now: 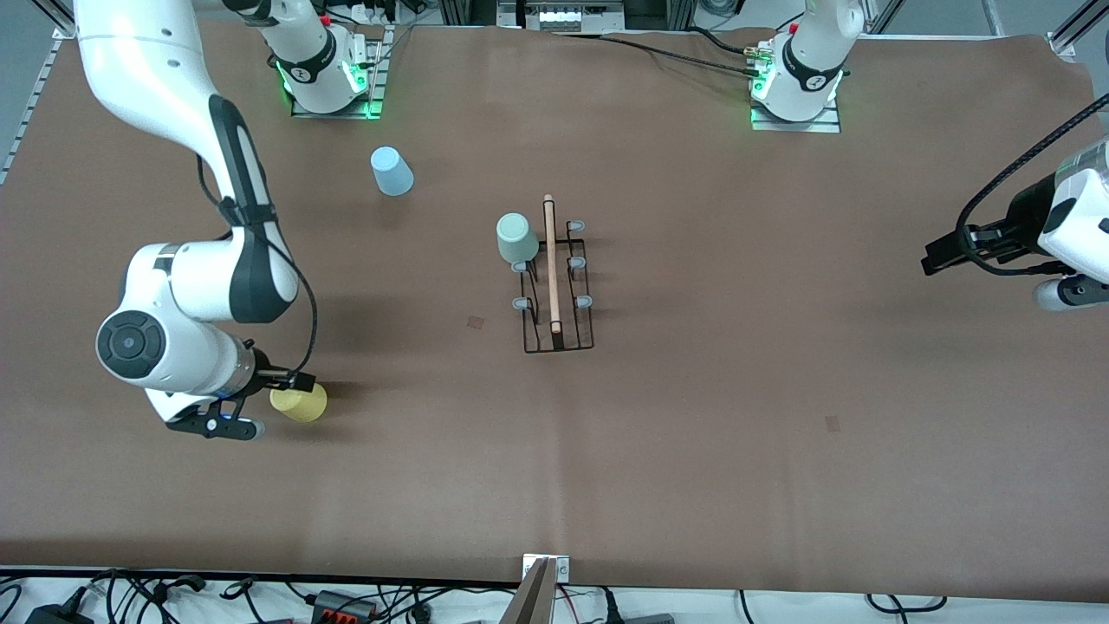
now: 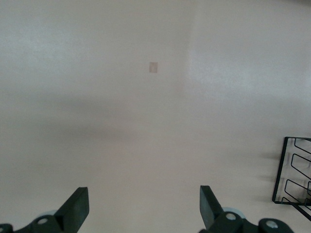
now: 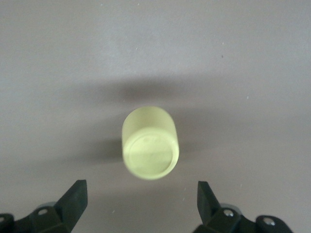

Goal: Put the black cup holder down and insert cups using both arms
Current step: 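Close the right gripper around the yellow cup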

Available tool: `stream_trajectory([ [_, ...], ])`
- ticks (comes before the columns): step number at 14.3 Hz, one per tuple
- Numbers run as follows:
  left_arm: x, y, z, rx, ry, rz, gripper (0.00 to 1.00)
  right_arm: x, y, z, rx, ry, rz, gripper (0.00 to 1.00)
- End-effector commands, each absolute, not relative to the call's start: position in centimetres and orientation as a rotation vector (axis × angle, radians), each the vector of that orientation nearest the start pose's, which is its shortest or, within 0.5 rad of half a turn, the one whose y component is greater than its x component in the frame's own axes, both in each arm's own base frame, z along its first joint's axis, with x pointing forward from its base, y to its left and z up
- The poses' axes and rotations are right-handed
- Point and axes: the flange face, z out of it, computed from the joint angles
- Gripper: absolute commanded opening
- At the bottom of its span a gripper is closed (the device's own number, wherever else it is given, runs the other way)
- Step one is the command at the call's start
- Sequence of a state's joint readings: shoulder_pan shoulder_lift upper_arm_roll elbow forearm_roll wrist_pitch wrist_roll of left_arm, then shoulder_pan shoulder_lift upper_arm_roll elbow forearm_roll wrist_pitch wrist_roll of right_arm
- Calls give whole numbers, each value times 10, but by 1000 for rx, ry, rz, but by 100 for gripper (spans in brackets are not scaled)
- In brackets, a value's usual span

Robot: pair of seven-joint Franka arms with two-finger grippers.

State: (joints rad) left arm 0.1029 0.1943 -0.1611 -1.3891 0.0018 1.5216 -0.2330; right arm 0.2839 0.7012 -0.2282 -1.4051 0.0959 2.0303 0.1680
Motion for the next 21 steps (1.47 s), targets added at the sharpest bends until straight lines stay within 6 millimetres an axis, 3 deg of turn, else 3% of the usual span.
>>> stream_trajectory([
  [1,602,-35,600,-3131,-261,74,100,728,76,276,-3199,93,19,100],
  [6,594,-33,602,-3126,-267,67,100,731,72,244,-3143,89,17,100],
  [12,578,-38,602,-3114,-258,41,100,731,57,223,-3143,-32,54,100],
  [16,575,-37,602,-3110,-258,44,100,738,61,231,-3120,-19,25,100],
  [18,577,-34,601,-3111,-267,47,100,738,62,231,-3108,-12,25,95],
  [19,577,-34,600,-3111,-268,50,100,738,62,231,-3101,-5,27,89],
  [21,577,-34,601,-3111,-268,47,100,737,62,229,-3088,10,40,87],
])
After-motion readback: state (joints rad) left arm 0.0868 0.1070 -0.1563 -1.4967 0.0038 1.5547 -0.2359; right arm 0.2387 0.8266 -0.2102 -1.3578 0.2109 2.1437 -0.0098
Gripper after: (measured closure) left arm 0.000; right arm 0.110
